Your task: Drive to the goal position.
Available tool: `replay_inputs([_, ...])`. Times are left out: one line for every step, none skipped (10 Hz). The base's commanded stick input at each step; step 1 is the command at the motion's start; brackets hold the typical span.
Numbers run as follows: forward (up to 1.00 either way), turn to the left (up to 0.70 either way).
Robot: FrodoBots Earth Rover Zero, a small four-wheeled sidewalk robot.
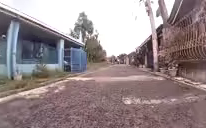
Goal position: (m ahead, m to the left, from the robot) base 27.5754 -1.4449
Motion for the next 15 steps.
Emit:
replay_inputs([0.7,-0.04])
replay_inputs([0.7,-0.04])
replay_inputs([0.7,-0.08])
replay_inputs([0.7,-0.14])
replay_inputs([0.7,-0.34])
replay_inputs([0.7,-0.33])
replay_inputs([0.7,0.0])
replay_inputs([0.7,0.0])
replay_inputs([0.7,0.0])
replay_inputs([0.7,0.0])
replay_inputs([0.7,0.0])
replay_inputs([0.7,0.0])
replay_inputs([0.7,0.0])
replay_inputs([0.7,-0.09])
replay_inputs([0.7,-0.29])
